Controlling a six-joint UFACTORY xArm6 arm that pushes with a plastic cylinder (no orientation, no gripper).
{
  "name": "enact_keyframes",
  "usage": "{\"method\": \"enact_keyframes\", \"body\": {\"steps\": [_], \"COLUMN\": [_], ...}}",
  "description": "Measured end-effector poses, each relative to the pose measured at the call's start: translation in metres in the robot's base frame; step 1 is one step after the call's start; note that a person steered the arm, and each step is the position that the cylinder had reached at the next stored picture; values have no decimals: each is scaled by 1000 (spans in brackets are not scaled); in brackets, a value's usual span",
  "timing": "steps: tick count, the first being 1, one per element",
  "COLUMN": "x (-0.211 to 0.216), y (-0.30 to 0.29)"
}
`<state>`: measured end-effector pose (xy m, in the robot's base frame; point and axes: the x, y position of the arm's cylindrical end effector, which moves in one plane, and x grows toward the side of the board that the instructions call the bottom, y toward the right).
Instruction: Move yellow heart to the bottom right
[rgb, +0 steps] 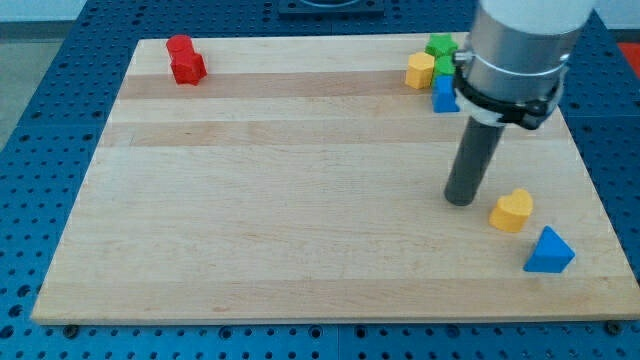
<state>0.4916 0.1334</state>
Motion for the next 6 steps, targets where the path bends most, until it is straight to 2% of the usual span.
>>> {"method": "enact_keyframes", "body": {"steps": [2, 6], "x": [6, 26], "y": [5, 51]}}
